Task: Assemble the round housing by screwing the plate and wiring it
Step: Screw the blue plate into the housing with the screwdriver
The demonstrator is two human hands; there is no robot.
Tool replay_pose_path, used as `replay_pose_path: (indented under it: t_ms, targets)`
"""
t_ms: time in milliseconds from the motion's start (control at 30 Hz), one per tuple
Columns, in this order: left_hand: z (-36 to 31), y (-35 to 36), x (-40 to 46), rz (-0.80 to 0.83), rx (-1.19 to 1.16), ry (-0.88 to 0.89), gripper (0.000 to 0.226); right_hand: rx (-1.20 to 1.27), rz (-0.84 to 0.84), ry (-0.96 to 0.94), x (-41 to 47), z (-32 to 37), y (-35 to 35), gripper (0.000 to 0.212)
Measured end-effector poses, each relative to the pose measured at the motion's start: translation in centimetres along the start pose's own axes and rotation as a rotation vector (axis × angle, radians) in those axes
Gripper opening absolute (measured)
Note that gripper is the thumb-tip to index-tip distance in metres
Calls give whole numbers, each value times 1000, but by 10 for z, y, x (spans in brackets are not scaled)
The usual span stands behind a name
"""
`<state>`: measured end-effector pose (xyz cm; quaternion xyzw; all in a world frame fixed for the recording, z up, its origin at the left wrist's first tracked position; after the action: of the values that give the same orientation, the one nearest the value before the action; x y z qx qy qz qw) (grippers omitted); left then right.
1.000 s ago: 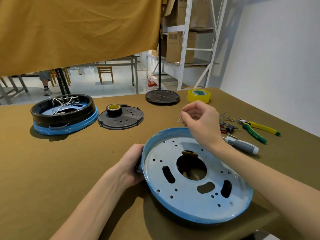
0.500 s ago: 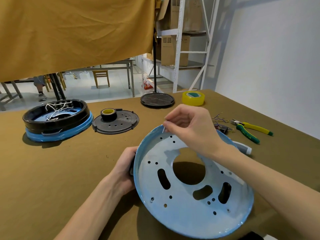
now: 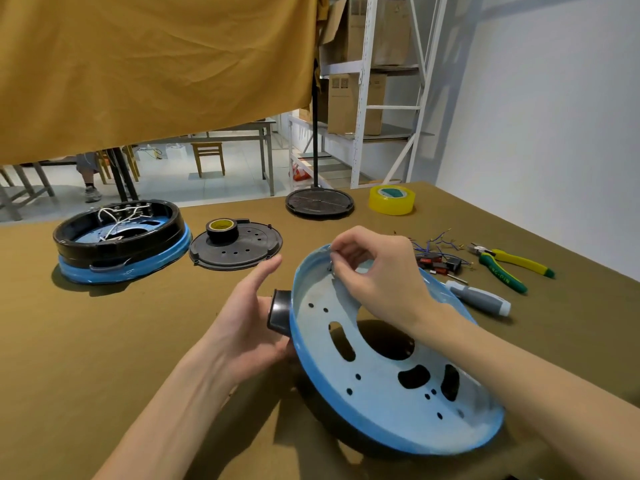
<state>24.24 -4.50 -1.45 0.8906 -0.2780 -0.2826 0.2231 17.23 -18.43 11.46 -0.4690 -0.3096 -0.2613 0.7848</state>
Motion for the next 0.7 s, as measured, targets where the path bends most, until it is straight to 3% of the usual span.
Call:
replay_pose_path:
  t_ms: [133, 300, 700]
  targets:
    - [0, -1, 2, 27, 128, -34, 101, -25, 5, 31, -2, -3, 8, 9]
    - [11, -7, 7, 21, 72, -101, 55, -34, -20, 160, 0, -20, 11, 8]
    - [23, -5, 12, 55, -11, -152, 54, -39, 138, 149, -3, -23, 38, 10]
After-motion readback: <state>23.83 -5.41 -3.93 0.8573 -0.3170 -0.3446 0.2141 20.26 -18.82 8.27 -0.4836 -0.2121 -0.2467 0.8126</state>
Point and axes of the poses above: each hand's wrist, its own x-axis towards the middle knuckle, its own y-axis out of the palm, z = x × y, the point moved 10 cm from there along x, towards the middle knuckle, and after that the axes turned 11 degrees about -x, right-handed, at the moved point
